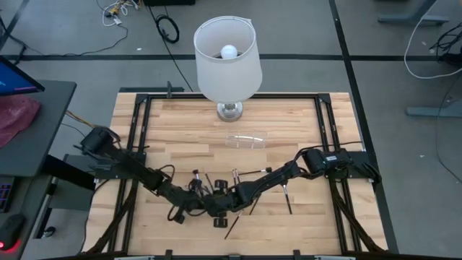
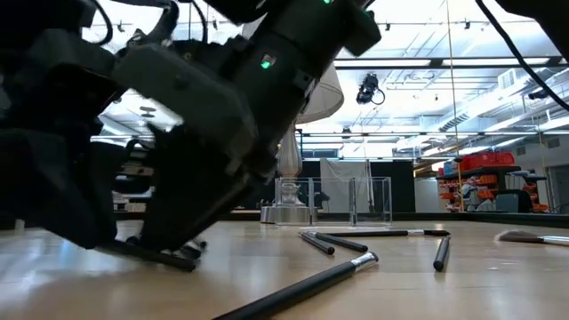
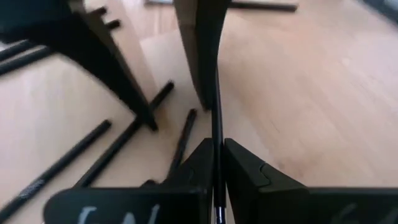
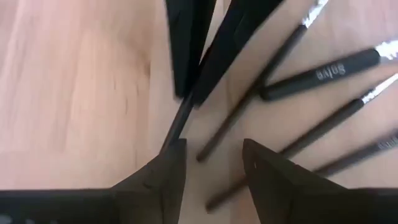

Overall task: Put items in baskets/containers
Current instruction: Put the black eyeshadow brush into the transparent organizer

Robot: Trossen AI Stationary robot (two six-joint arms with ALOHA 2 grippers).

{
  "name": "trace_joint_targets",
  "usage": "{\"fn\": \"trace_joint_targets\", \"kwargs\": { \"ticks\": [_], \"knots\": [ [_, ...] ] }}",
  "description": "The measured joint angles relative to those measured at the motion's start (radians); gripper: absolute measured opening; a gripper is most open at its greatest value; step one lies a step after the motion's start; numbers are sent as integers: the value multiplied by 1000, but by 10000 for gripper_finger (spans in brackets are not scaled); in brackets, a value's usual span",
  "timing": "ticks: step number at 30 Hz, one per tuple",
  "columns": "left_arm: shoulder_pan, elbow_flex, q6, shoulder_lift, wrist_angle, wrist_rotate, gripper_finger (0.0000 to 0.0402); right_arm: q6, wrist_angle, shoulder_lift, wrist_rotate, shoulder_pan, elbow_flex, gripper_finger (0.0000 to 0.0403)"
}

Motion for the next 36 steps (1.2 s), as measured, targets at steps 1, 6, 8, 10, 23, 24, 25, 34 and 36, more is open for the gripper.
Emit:
{"fn": "trace_joint_targets", "kwargs": {
  "ticks": [1, 6, 8, 10, 23, 24, 25, 34, 36],
  "knots": [
    [2, 15, 3, -14, -44, -1, 32, 0, -2, -6, 6, 2, 0, 165],
    [4, 100, 65, -45, -207, -16, 32, -20, -3, -56, 55, 9, -1, 165],
    [8, 139, 77, -46, -272, -22, 32, -30, -7, -72, 59, 9, 0, 165],
    [9, 170, 77, -47, -348, -39, 32, -28, -10, -83, 61, 8, 0, 165],
    [7, 277, 185, -48, -503, -122, 32, 27, -72, -72, 78, 15, -2, 165],
    [6, 278, 185, -48, -502, -124, 32, 32, -74, -72, 78, 15, -2, 165],
    [6, 278, 185, -48, -501, -126, 32, 42, -74, -72, 77, 15, -2, 165],
    [6, 279, 189, -54, -496, -144, 32, 78, -71, -64, 75, 1, -8, 138],
    [6, 278, 198, -54, -495, -153, 32, 79, -73, -64, 74, 1, -8, 126]
  ]
}}
